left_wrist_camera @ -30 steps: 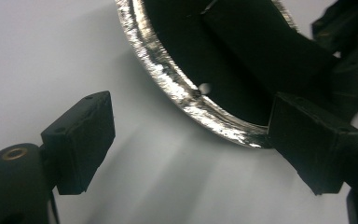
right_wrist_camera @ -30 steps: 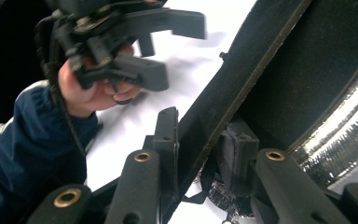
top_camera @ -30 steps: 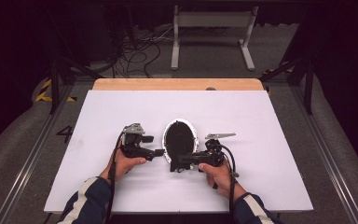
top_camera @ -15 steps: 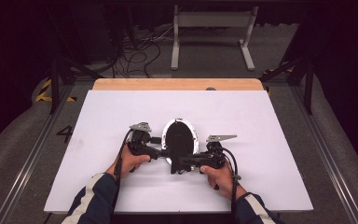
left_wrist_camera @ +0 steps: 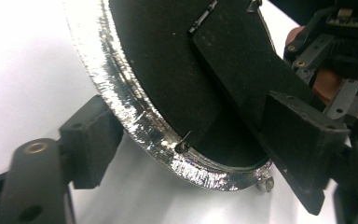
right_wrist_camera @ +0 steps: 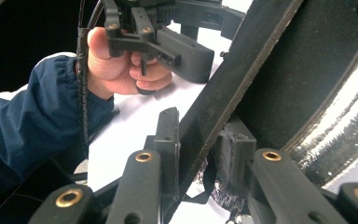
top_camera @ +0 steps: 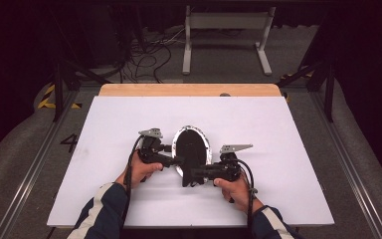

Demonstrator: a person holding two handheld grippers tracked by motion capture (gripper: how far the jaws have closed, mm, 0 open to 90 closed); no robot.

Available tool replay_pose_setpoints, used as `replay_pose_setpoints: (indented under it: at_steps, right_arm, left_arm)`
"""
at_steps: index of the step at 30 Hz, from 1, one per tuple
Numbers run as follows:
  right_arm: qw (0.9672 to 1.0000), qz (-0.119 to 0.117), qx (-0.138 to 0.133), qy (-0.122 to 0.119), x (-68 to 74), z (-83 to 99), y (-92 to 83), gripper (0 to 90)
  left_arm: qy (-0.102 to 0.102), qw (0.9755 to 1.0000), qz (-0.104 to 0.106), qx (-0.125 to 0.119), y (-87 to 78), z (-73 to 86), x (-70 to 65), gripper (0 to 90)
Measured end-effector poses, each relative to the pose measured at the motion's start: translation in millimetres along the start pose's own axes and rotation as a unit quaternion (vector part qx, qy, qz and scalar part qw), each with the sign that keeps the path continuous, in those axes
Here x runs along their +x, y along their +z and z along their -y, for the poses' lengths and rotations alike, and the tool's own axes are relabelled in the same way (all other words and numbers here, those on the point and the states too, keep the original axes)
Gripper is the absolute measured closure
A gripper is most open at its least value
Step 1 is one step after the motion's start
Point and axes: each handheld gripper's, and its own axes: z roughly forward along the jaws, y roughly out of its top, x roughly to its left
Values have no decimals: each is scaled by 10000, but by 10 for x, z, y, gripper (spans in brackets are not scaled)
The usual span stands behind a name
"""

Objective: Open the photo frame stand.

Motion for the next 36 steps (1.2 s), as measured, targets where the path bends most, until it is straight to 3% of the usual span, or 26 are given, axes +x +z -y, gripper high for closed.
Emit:
replay_pose_setpoints:
  at_steps: [8, 11, 16, 17, 24, 25, 27, 29, 32, 36]
  right_arm:
    - [10000, 22, -20, -40, 30, -7, -16, 774]
    - [10000, 47, -48, -58, 44, -18, -30, 794]
    - [9999, 98, -46, -95, 61, -29, -46, 803]
    - [9999, 106, -42, -93, 60, -34, -51, 803]
    - [9995, 274, -136, -37, 55, -68, -89, 808]
    - [9995, 274, -136, -37, 55, -68, -89, 808]
    - [9994, 306, -155, 5, 50, -73, -100, 800]
    - [9994, 326, -133, 1, 49, -73, -105, 796]
    - [9994, 330, -124, -4, 54, -76, -108, 791]
    - [9995, 315, -72, -56, 65, -70, -111, 791]
  left_arm:
    - [147, 9993, -136, -302, -122, -29, -53, 418]
    - [352, 9977, -422, -404, -171, -59, -108, 522]
    - [561, 9957, -507, -544, -234, -83, -158, 604]
    - [514, 9955, -507, -610, -245, -83, -177, 618]
    - [929, 9881, -939, -788, -326, -152, -350, 701]
    - [929, 9881, -939, -788, -326, -152, -350, 707]
    - [1147, 9832, -1196, -769, -332, -169, -458, 713]
    - [1215, 9811, -1291, -773, -338, -163, -486, 716]
    - [1153, 9823, -1203, -855, -347, -142, -488, 729]
    - [931, 9882, -667, -1021, -369, -97, -403, 708]
